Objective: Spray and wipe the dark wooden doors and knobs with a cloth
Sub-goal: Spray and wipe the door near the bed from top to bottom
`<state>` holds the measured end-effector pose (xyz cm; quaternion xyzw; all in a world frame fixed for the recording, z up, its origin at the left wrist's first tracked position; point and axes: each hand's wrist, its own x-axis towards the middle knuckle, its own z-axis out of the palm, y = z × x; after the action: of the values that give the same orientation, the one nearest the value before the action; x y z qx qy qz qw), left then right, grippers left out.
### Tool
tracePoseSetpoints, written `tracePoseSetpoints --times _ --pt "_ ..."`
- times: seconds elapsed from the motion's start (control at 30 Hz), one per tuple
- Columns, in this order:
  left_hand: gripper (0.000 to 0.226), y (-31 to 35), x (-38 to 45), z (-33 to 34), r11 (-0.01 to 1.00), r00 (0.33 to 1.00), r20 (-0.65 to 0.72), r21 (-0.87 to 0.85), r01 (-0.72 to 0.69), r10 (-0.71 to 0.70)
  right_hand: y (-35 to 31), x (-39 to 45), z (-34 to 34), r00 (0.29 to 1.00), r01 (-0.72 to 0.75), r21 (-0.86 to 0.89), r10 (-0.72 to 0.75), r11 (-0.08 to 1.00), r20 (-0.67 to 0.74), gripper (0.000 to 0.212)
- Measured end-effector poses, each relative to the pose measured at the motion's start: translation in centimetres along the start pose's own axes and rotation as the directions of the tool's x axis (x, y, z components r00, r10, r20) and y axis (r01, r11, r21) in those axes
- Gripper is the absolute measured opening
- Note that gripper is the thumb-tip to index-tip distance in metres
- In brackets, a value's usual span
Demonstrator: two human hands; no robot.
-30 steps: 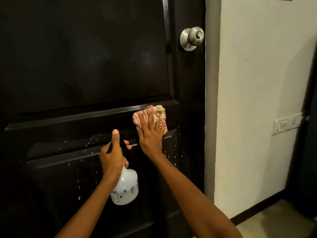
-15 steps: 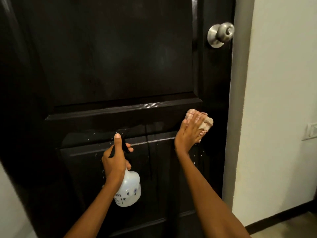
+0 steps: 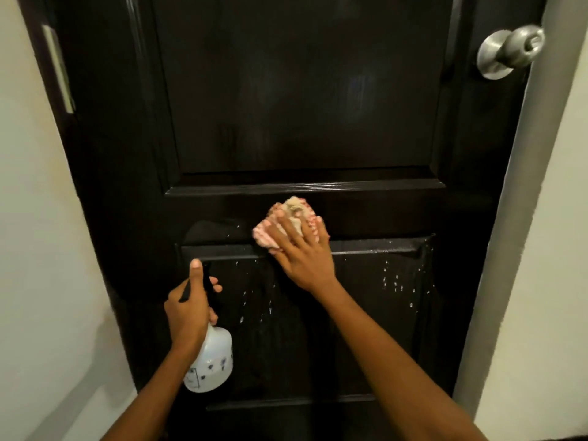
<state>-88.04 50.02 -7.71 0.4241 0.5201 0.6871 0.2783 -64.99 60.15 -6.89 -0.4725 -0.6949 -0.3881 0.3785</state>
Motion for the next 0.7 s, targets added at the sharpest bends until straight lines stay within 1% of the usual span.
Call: tracePoseSetpoints --times 0.07,0.1,0.13,0.2,0.23,0.27,0.3,0.33,0.4,0.47,0.53,0.63,0.7 --pt "0.068 -0.4 0.0 -0.1 1.000 1.000 0.019 0.020 0.016 -0.017 3.3 -1.1 -0.7 0.979 -0.202 -0.007 0.202 0.979 -0.003 0.059" --pt "0.067 -0.5 -0.1 -0.1 1.000 0.999 0.029 0.025 0.019 -0.019 4.4 -1.7 -1.1 0.944 -0.330 0.015 0.331 0.944 -0.020 0.064" --pt "0.066 -0.5 -0.3 0.0 0.999 0.999 0.036 0.023 0.022 -0.023 5.0 -2.1 -1.5 0.883 -0.467 0.055 0.469 0.883 -0.025 0.069" --pt "0.065 -0.5 -0.4 0.1 1.000 0.999 0.041 0.006 0.021 -0.021 4.0 -1.5 -2.1 0.721 -0.684 0.157 0.693 0.712 -0.001 0.072" --pt "0.065 -0.4 -0.4 -0.1 1.000 0.999 0.035 -0.002 0.017 -0.017 2.7 -0.5 -2.3 0.639 -0.753 0.206 0.769 0.625 0.006 0.073" --pt "0.065 -0.2 -0.4 -0.4 1.000 0.999 0.032 -0.004 0.012 -0.012 1.2 0.4 -2.0 0.577 -0.794 0.243 0.816 0.558 0.011 0.073" --pt "0.066 -0.2 -0.4 -0.8 1.000 1.000 0.028 -0.002 0.009 -0.009 -0.4 1.2 -1.9 0.545 -0.811 0.265 0.838 0.522 0.017 0.074" --pt "0.066 -0.1 0.0 -1.5 1.000 1.000 0.019 0.000 0.005 -0.005 -2.3 1.9 -1.4 0.554 -0.804 0.277 0.832 0.527 0.024 0.074" --pt "0.066 0.2 0.6 -2.8 1.000 1.000 -0.005 -0.002 0.000 0.000 -5.4 2.9 -0.3 0.651 -0.735 0.279 0.758 0.618 0.037 0.074" --pt "0.066 0.7 1.2 -4.0 1.000 1.000 -0.027 -0.011 -0.006 0.006 -8.6 3.9 1.1 0.756 -0.638 0.274 0.653 0.720 0.044 0.075" --pt "0.067 0.8 1.7 -5.4 1.000 0.998 -0.059 -0.011 0.002 -0.002 -11.9 4.9 2.4 0.845 -0.525 0.243 0.533 0.815 0.041 0.075" --pt "0.069 0.7 2.6 -7.9 1.000 0.993 -0.116 0.019 -0.002 0.004 -16.6 5.9 4.0 0.960 -0.279 0.199 0.271 0.939 0.066 0.066" --pt "0.070 0.5 3.0 -9.5 0.999 0.989 -0.147 0.040 -0.015 0.021 -18.8 6.3 4.8 0.992 -0.072 0.158 0.055 0.985 0.110 0.067"
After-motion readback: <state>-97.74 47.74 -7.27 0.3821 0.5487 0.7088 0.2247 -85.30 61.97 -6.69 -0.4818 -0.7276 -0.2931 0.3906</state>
